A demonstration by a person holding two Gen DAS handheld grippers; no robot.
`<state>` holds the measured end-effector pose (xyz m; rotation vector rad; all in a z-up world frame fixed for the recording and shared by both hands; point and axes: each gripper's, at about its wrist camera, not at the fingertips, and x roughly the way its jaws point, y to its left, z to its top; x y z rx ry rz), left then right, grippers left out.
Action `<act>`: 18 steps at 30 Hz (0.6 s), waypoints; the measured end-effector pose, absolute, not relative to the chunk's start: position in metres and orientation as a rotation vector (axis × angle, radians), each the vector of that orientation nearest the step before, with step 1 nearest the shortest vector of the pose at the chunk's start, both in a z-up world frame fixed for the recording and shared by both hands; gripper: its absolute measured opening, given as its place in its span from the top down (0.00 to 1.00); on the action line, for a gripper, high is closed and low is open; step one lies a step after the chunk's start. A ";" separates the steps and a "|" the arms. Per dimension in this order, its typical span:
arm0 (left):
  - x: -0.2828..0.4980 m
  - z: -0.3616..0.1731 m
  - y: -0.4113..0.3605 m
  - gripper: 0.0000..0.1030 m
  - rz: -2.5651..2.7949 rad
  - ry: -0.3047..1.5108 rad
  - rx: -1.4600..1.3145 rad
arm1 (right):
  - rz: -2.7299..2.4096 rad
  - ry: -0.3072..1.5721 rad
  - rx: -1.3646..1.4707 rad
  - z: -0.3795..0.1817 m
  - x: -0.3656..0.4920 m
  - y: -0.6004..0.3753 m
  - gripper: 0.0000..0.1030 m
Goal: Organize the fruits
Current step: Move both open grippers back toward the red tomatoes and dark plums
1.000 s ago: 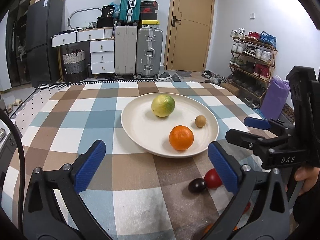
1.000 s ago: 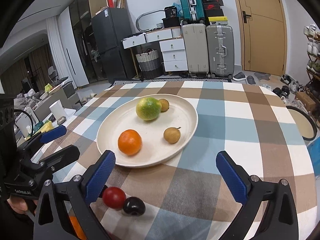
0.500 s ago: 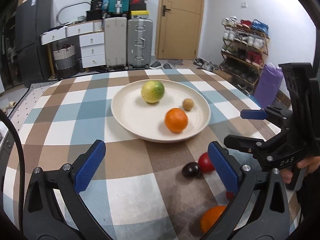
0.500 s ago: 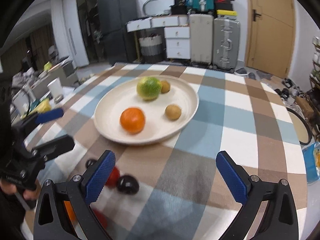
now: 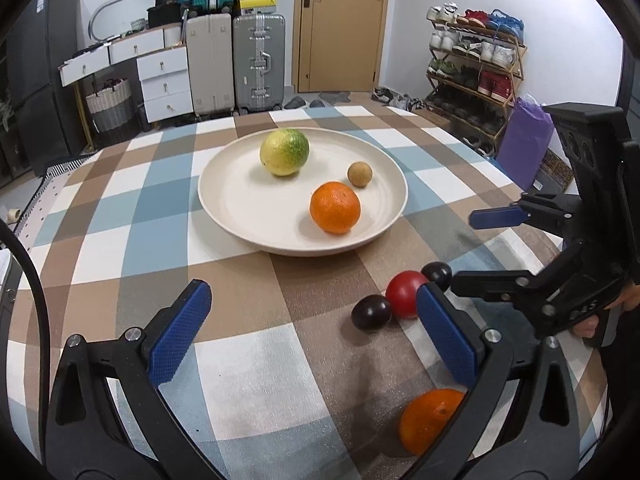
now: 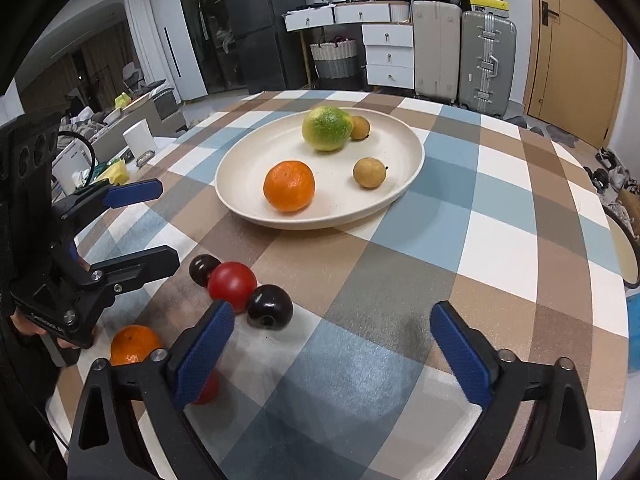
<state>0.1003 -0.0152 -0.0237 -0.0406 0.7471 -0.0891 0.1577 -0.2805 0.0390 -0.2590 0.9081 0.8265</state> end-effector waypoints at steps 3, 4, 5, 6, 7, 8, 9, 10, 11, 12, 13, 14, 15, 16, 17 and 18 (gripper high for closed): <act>0.101 -0.026 -0.014 0.01 -0.099 0.762 -0.051 | 0.831 0.918 -0.281 0.036 0.156 -0.277 0.16; 0.102 -0.026 -0.014 0.01 -0.103 0.768 -0.051 | 0.841 0.915 -0.287 0.037 0.154 -0.275 0.17; 0.102 -0.027 -0.015 0.01 -0.108 0.772 -0.051 | 0.844 0.912 -0.292 0.037 0.152 -0.275 0.18; 0.102 -0.028 -0.015 0.01 -0.112 0.777 -0.049 | 0.848 0.909 -0.301 0.037 0.151 -0.273 0.20; 0.102 -0.028 -0.016 0.01 -0.112 0.778 -0.046 | 0.853 0.904 -0.308 0.037 0.150 -0.272 0.21; 0.102 -0.028 -0.016 0.01 -0.111 0.778 -0.042 | 0.858 0.905 -0.311 0.037 0.149 -0.271 0.22; 0.102 -0.028 -0.017 0.01 -0.113 0.779 -0.039 | 0.861 0.906 -0.313 0.036 0.149 -0.270 0.23; 0.102 -0.028 -0.017 0.01 -0.114 0.781 -0.038 | 0.861 0.907 -0.318 0.035 0.149 -0.269 0.26; 0.103 -0.029 -0.017 0.01 -0.114 0.783 -0.040 | 0.861 0.908 -0.323 0.035 0.149 -0.268 0.27; 0.103 -0.029 -0.017 0.01 -0.115 0.785 -0.041 | 0.863 0.909 -0.326 0.035 0.148 -0.267 0.29; 0.103 -0.029 -0.017 0.01 -0.114 0.786 -0.041 | 0.870 0.909 -0.331 0.035 0.148 -0.266 0.30; 0.104 -0.029 -0.017 0.01 -0.114 0.786 -0.042 | 0.874 0.908 -0.336 0.034 0.147 -0.265 0.31; 0.104 -0.029 -0.017 0.01 -0.113 0.783 -0.042 | 0.878 0.909 -0.340 0.034 0.147 -0.264 0.32; 0.103 -0.029 -0.016 0.01 -0.112 0.779 -0.042 | 0.891 0.909 -0.349 0.034 0.146 -0.262 0.36; 0.103 -0.028 -0.016 0.01 -0.110 0.774 -0.042 | 0.897 0.908 -0.356 0.034 0.145 -0.260 0.38; 0.102 -0.028 -0.016 0.01 -0.111 0.770 -0.041 | 0.899 0.909 -0.362 0.033 0.145 -0.259 0.40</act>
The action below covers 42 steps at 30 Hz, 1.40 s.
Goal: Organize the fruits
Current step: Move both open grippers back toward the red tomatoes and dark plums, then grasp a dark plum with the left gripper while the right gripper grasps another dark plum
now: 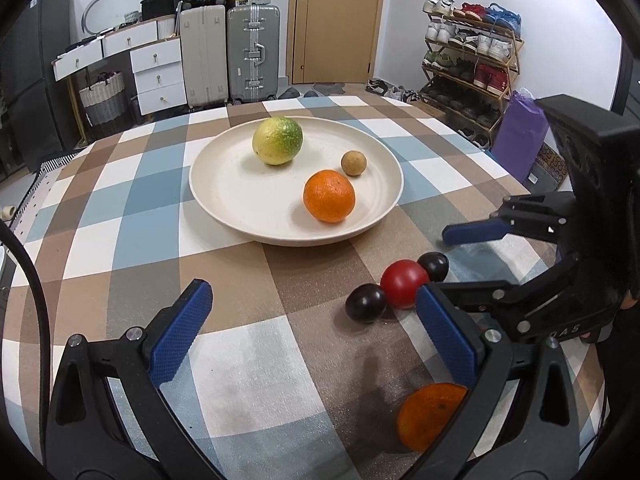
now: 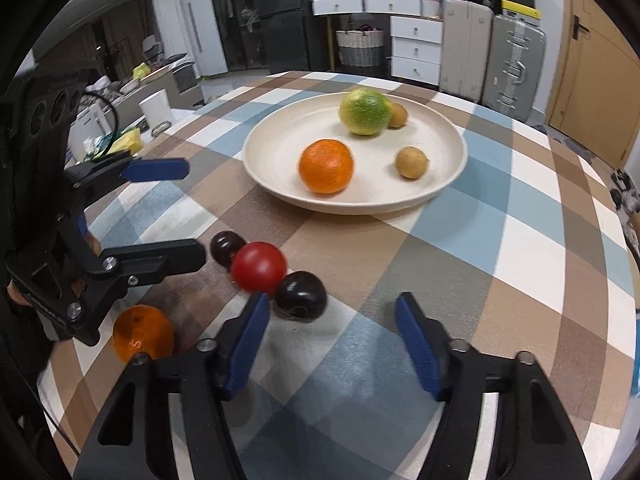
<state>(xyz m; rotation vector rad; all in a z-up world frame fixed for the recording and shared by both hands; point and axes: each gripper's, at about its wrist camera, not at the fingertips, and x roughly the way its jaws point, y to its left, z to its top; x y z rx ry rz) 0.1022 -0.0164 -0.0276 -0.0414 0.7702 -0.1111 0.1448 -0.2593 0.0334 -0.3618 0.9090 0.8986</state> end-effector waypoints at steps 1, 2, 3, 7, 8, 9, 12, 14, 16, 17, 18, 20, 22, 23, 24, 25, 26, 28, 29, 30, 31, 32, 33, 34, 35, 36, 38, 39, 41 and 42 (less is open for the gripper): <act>0.102 -0.027 -0.016 0.01 -0.112 0.768 -0.042 | 0.899 0.911 -0.368 0.033 0.145 -0.258 0.43; 0.102 -0.028 -0.016 0.01 -0.113 0.767 -0.044 | 0.897 0.905 -0.376 0.033 0.144 -0.257 0.44; 0.102 -0.028 -0.016 0.01 -0.112 0.768 -0.043 | 0.897 0.904 -0.379 0.033 0.144 -0.256 0.48; 0.101 -0.027 -0.017 0.01 -0.114 0.769 -0.040 | 0.907 0.899 -0.366 0.034 0.145 -0.257 0.56; 0.101 -0.027 -0.017 0.01 -0.115 0.769 -0.038 | 0.910 0.894 -0.366 0.034 0.144 -0.256 0.57; 0.101 -0.026 -0.018 0.01 -0.115 0.770 -0.037 | 0.914 0.894 -0.366 0.034 0.144 -0.256 0.59; 0.101 -0.027 -0.018 0.01 -0.117 0.772 -0.041 | 0.930 0.881 -0.373 0.035 0.141 -0.253 0.69; 0.102 -0.027 -0.019 0.01 -0.117 0.775 -0.042 | 0.941 0.870 -0.376 0.036 0.140 -0.251 0.73; 0.102 -0.027 -0.019 0.01 -0.118 0.775 -0.042 | 0.944 0.863 -0.378 0.036 0.139 -0.251 0.75; 0.102 -0.027 -0.020 0.01 -0.118 0.774 -0.040 | 0.945 0.862 -0.376 0.036 0.139 -0.251 0.75; 0.102 -0.027 -0.019 0.01 -0.120 0.775 -0.041 | 0.944 0.860 -0.373 0.036 0.138 -0.252 0.75; 0.103 -0.028 -0.019 0.01 -0.122 0.780 -0.043 | 0.941 0.851 -0.364 0.039 0.138 -0.253 0.75; 0.105 -0.030 -0.018 0.01 -0.126 0.797 -0.048 | 0.935 0.839 -0.344 0.043 0.139 -0.257 0.75; 0.106 -0.031 -0.017 0.02 -0.125 0.803 -0.051 | 0.929 0.833 -0.333 0.045 0.139 -0.259 0.75; 0.107 -0.032 -0.016 0.02 -0.125 0.806 -0.055 | 0.924 0.828 -0.319 0.046 0.140 -0.261 0.75; 0.108 -0.032 -0.016 0.02 -0.128 0.808 -0.060 | 0.917 0.824 -0.304 0.048 0.142 -0.263 0.75; 0.109 -0.033 -0.015 0.03 -0.132 0.810 -0.063 | 0.905 0.818 -0.293 0.049 0.144 -0.265 0.75; 0.109 -0.034 -0.014 0.09 -0.136 0.816 -0.067 | 0.889 0.815 -0.277 0.050 0.147 -0.268 0.75; 0.110 -0.034 -0.014 0.12 -0.140 0.819 -0.069 | 0.881 0.812 -0.268 0.051 0.149 -0.270 0.75; 0.110 -0.035 -0.014 0.18 -0.140 0.822 -0.070 | 0.871 0.809 -0.257 0.052 0.150 -0.271 0.75; 0.111 -0.035 -0.014 0.23 -0.142 0.826 -0.073 | 0.864 0.808 -0.245 0.053 0.152 -0.273 0.75; 0.112 -0.036 -0.013 0.25 -0.143 0.829 -0.078 | 0.854 0.805 -0.235 0.054 0.154 -0.275 0.75; 0.112 -0.036 -0.012 0.27 -0.148 0.831 -0.084 | 0.848 0.803 -0.229 0.055 0.155 -0.276 0.75; 0.112 -0.036 -0.012 0.29 -0.151 0.832 -0.088 | 0.844 0.802 -0.224 0.055 0.156 -0.277 0.75; 0.113 -0.036 -0.012 0.31 -0.156 0.833 -0.091 | 0.839 0.801 -0.222 0.056 0.156 -0.278 0.75; 0.114 -0.037 -0.012 0.35 -0.162 0.837 -0.091 | 0.836 0.800 -0.220 0.057 0.156 -0.278 0.75; 0.116 -0.039 -0.014 0.42 -0.164 0.852 -0.081 | 0.833 0.798 -0.218 0.057 0.157 -0.279 0.75; 0.117 -0.040 -0.016 0.45 -0.166 0.859 -0.074 | 0.834 0.798 -0.217 0.058 0.157 -0.279 0.75; 0.118 -0.041 -0.018 0.45 -0.172 0.866 -0.063 | 0.836 0.796 -0.219 0.057 0.156 -0.279 0.75; 0.118 -0.041 -0.020 0.46 -0.177 0.867 -0.060 | 0.835 0.796 -0.222 0.058 0.156 -0.278 0.75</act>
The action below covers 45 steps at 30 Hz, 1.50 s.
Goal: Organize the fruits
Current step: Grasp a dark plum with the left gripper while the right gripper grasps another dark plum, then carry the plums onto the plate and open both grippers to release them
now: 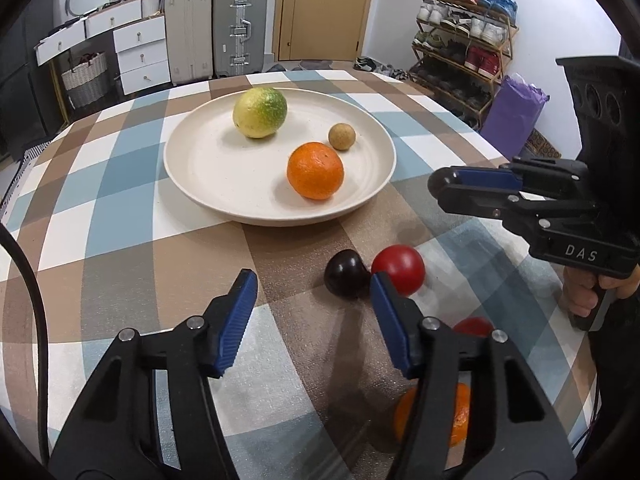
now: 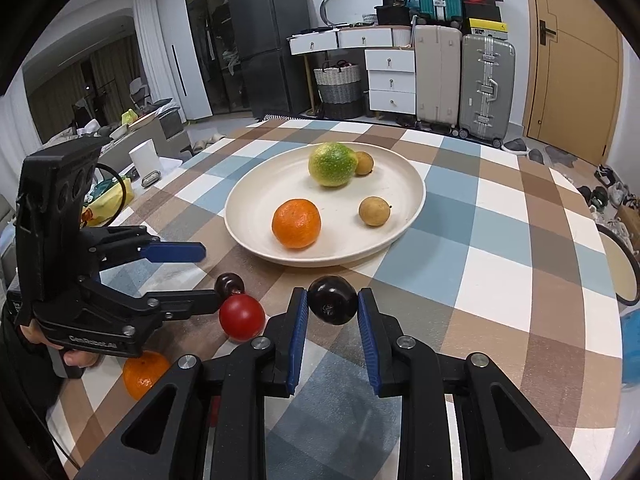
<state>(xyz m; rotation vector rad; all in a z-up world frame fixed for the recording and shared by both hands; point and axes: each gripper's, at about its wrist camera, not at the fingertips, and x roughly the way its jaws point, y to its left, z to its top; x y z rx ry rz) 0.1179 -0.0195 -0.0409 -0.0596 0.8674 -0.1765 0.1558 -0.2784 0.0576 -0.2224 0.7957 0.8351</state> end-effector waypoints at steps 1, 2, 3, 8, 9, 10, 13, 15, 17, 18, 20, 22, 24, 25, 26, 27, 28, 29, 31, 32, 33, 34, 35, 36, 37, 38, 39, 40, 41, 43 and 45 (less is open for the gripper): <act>0.118 -0.041 -0.021 0.46 -0.181 0.869 -0.055 | 0.836 0.796 -0.224 0.057 0.156 -0.278 0.75; 0.119 -0.041 -0.022 0.46 -0.186 0.871 -0.050 | 0.836 0.796 -0.224 0.057 0.156 -0.278 0.75; 0.120 -0.041 -0.023 0.46 -0.185 0.871 -0.045 | 0.835 0.796 -0.226 0.057 0.156 -0.278 0.75; 0.127 -0.045 -0.032 0.51 -0.199 0.897 -0.021 | 0.834 0.797 -0.227 0.057 0.155 -0.278 0.75; 0.130 -0.047 -0.033 0.54 -0.203 0.905 -0.017 | 0.834 0.797 -0.227 0.057 0.156 -0.278 0.75; 0.131 -0.047 -0.035 0.54 -0.202 0.905 -0.010 | 0.832 0.797 -0.226 0.057 0.156 -0.278 0.75; 0.137 -0.047 -0.038 0.57 -0.198 0.905 0.004 | 0.829 0.800 -0.224 0.056 0.157 -0.278 0.75; 0.140 -0.048 -0.039 0.59 -0.189 0.905 0.008 | 0.831 0.801 -0.223 0.056 0.158 -0.278 0.75; 0.141 -0.048 -0.039 0.64 -0.192 0.904 0.010 | 0.829 0.800 -0.224 0.056 0.158 -0.278 0.75; 0.141 -0.048 -0.039 0.73 -0.197 0.902 0.008 | 0.830 0.800 -0.223 0.055 0.158 -0.278 0.75; 0.141 -0.048 -0.039 0.77 -0.202 0.901 0.002 | 0.830 0.799 -0.221 0.055 0.158 -0.279 0.75; 0.141 -0.047 -0.038 0.77 -0.205 0.896 -0.002 | 0.830 0.799 -0.223 0.055 0.158 -0.278 0.75; 0.140 -0.046 -0.038 0.77 -0.204 0.887 -0.004 | 0.832 0.799 -0.224 0.055 0.158 -0.278 0.75; 0.139 -0.046 -0.037 0.77 -0.204 0.884 -0.006 | 0.833 0.798 -0.227 0.055 0.158 -0.278 0.75; 0.138 -0.045 -0.036 0.77 -0.204 0.880 -0.008 | 0.833 0.797 -0.228 0.055 0.157 -0.278 0.75; 0.137 -0.044 -0.036 0.77 -0.203 0.873 -0.011 | 0.834 0.797 -0.228 0.055 0.157 -0.278 0.75; 0.135 -0.042 -0.035 0.77 -0.202 0.865 -0.015 | 0.835 0.796 -0.227 0.055 0.157 -0.278 0.75; 0.134 -0.040 -0.034 0.77 -0.202 0.856 -0.019 | 0.834 0.796 -0.227 0.055 0.157 -0.278 0.75; 0.131 -0.036 -0.031 0.77 -0.202 0.835 -0.029 | 0.834 0.792 -0.225 0.055 0.156 -0.278 0.75; 0.130 -0.034 -0.030 0.77 -0.201 0.826 -0.034 | 0.834 0.790 -0.224 0.056 0.156 -0.278 0.75; 0.129 -0.031 -0.028 0.77 -0.199 0.813 -0.040 | 0.835 0.788 -0.220 0.056 0.156 -0.278 0.75; 0.127 -0.029 -0.027 0.77 -0.197 0.802 -0.045 | 0.835 0.784 -0.217 0.056 0.156 -0.278 0.75; 0.126 -0.026 -0.025 0.77 -0.196 0.789 -0.052 | 0.835 0.779 -0.214 0.057 0.156 -0.279 0.75; 0.124 -0.023 -0.024 0.77 -0.195 0.775 -0.056 | 0.836 0.773 -0.208 0.058 0.156 -0.279 0.75; 0.123 -0.021 -0.023 0.77 -0.191 0.762 -0.058 | 0.837 0.768 -0.201 0.059 0.156 -0.280 0.75; 0.120 -0.018 -0.022 0.77 -0.186 0.747 -0.059 | 0.838 0.762 -0.196 0.060 0.155 -0.280 0.75; 0.118 -0.014 -0.021 0.77 -0.180 0.732 -0.061 | 0.839 0.754 -0.189 0.062 0.155 -0.281 0.75; 0.116 -0.012 -0.020 0.77 -0.174 0.717 -0.062 | 0.841 0.744 -0.179 0.063 0.155 -0.281 0.75; 0.115 -0.008 -0.018 0.77 -0.165 0.700 -0.064 | 0.840 0.737 -0.173 0.064 0.155 -0.281 0.75; 0.111 -0.003 -0.016 0.77 -0.157 0.673 -0.070 | 0.842 0.722 -0.162 0.067 0.154 -0.281 0.75; 0.108 0.003 -0.013 0.77 -0.147 0.645 -0.077 | 0.839 0.715 -0.148 0.069 0.155 -0.280 0.75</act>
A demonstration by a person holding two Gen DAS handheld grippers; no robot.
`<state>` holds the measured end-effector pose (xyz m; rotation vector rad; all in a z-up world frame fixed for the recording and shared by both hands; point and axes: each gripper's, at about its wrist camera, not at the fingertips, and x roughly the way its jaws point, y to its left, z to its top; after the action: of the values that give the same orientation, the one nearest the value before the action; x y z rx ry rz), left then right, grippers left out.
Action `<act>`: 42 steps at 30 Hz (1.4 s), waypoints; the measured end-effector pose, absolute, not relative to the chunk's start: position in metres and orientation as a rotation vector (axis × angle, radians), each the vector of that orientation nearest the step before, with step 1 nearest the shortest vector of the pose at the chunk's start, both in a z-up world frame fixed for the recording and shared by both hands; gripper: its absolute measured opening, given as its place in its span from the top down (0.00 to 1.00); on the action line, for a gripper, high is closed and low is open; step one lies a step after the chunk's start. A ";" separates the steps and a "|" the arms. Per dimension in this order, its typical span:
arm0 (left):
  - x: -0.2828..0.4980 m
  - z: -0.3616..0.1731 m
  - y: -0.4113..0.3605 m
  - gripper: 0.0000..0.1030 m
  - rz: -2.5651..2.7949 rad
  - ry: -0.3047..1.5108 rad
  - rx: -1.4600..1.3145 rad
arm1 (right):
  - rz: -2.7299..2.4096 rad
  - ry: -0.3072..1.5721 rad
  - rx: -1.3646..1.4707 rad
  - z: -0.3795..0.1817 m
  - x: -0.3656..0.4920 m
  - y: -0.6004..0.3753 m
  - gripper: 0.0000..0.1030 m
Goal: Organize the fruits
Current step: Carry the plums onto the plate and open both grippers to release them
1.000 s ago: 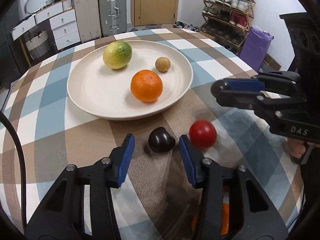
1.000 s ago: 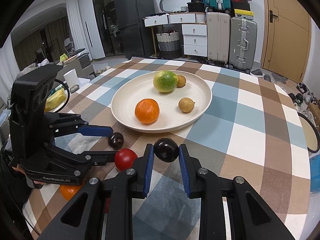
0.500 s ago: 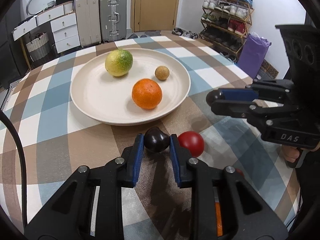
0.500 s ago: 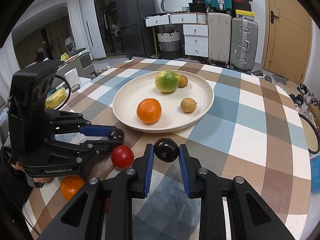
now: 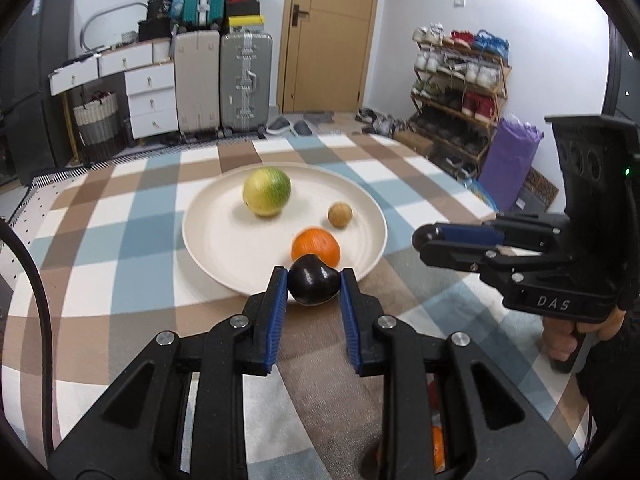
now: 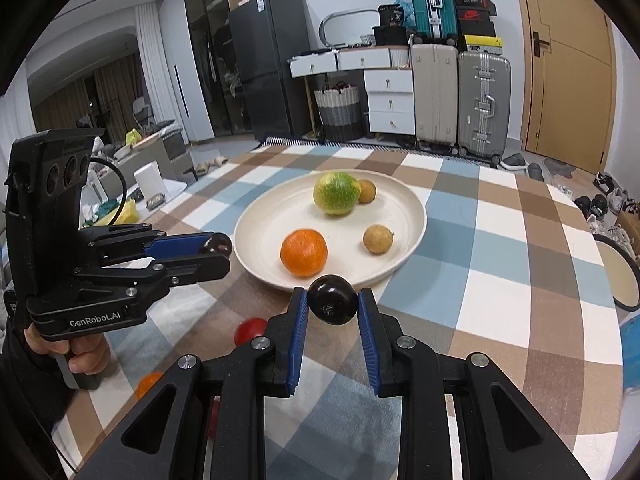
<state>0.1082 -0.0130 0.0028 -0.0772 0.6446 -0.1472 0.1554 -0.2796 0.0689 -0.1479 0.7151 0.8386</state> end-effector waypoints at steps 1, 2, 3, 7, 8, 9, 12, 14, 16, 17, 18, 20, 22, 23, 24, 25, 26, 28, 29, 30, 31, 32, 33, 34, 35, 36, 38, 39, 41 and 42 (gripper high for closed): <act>0.107 0.005 -0.012 0.77 -0.144 0.635 -0.082 | 0.836 0.714 -0.145 0.069 0.156 -0.279 0.75; 0.106 0.008 -0.010 0.77 -0.139 0.628 -0.088 | 0.826 0.712 -0.146 0.070 0.158 -0.277 0.75; 0.106 0.011 -0.007 0.77 -0.133 0.620 -0.095 | 0.824 0.711 -0.143 0.071 0.159 -0.276 0.75; 0.106 0.024 0.002 0.77 -0.101 0.582 -0.108 | 0.803 0.693 -0.129 0.079 0.164 -0.275 0.75; 0.107 0.027 0.005 0.77 -0.088 0.573 -0.111 | 0.798 0.688 -0.124 0.081 0.166 -0.274 0.75; 0.109 0.029 0.006 0.77 -0.081 0.569 -0.113 | 0.791 0.680 -0.117 0.083 0.168 -0.274 0.75; 0.113 0.031 0.011 0.77 -0.057 0.558 -0.118 | 0.782 0.674 -0.107 0.087 0.173 -0.272 0.75; 0.116 0.031 0.013 0.77 -0.047 0.552 -0.120 | 0.775 0.665 -0.097 0.088 0.177 -0.271 0.75; 0.121 0.030 0.014 0.77 -0.033 0.553 -0.119 | 0.769 0.674 -0.088 0.088 0.183 -0.268 0.75; 0.123 0.029 0.015 0.77 -0.027 0.551 -0.117 | 0.768 0.674 -0.084 0.088 0.185 -0.267 0.75; 0.128 0.027 0.015 0.77 -0.021 0.554 -0.115 | 0.769 0.673 -0.081 0.087 0.187 -0.266 0.75; 0.135 0.025 0.016 0.77 -0.020 0.554 -0.123 | 0.767 0.675 -0.071 0.086 0.191 -0.264 0.75; 0.143 0.021 0.017 0.77 -0.019 0.558 -0.133 | 0.768 0.689 -0.059 0.083 0.198 -0.261 0.75; 0.146 0.018 0.018 0.77 -0.018 0.558 -0.135 | 0.763 0.694 -0.053 0.080 0.200 -0.260 0.75; 0.149 0.016 0.018 0.77 -0.017 0.561 -0.136 | 0.761 0.697 -0.052 0.079 0.202 -0.260 0.75; 0.152 0.013 0.018 0.77 -0.016 0.564 -0.135 | 0.760 0.702 -0.052 0.077 0.204 -0.258 0.75; 0.154 0.011 0.018 0.77 -0.013 0.565 -0.135 | 0.756 0.705 -0.052 0.075 0.206 -0.257 0.75; 0.157 0.005 0.018 0.77 -0.011 0.570 -0.136 | 0.755 0.713 -0.049 0.070 0.209 -0.256 0.75; 0.159 0.002 0.018 0.77 -0.013 0.575 -0.136 | 0.756 0.721 -0.046 0.068 0.211 -0.256 0.75; 0.161 0.000 0.017 0.77 -0.013 0.579 -0.131 | 0.754 0.730 -0.047 0.065 0.213 -0.255 0.75; 0.162 -0.002 0.016 0.77 -0.014 0.580 -0.127 | 0.752 0.736 -0.050 0.063 0.214 -0.254 0.75; 0.163 -0.003 0.015 0.77 -0.018 0.583 -0.124 | 0.751 0.741 -0.051 0.062 0.215 -0.253 0.75; 0.164 -0.005 0.014 0.77 -0.022 0.587 -0.120 | 0.753 0.745 -0.052 0.061 0.215 -0.252 0.75; 0.165 -0.007 0.013 0.77 -0.021 0.587 -0.117 | 0.754 0.748 -0.057 0.060 0.215 -0.252 0.75; 0.166 -0.008 0.012 0.77 -0.022 0.593 -0.113 | 0.752 0.749 -0.062 0.060 0.214 -0.251 0.75; 0.167 -0.010 0.011 0.77 -0.024 0.600 -0.109 | 0.751 0.748 -0.066 0.060 0.214 -0.250 0.75; 0.169 -0.011 0.010 0.77 -0.027 0.604 -0.106 | 0.752 0.760 -0.076 0.057 0.214 -0.247 0.75; 0.169 -0.011 0.010 0.77 -0.029 0.605 -0.104 | 0.752 0.765 -0.082 0.056 0.215 -0.246 0.75; 0.171 -0.012 0.010 0.77 -0.034 0.612 -0.103 | 0.746 0.774 -0.105 0.053 0.214 -0.242 0.75; 0.171 -0.013 0.009 0.77 -0.032 0.614 -0.101 | 0.741 0.775 -0.111 0.053 0.214 -0.241 0.75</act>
<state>0.1710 0.0093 -0.0128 -0.1008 0.6137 -0.0321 0.2139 -0.2408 0.0527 -0.1111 0.7745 0.7414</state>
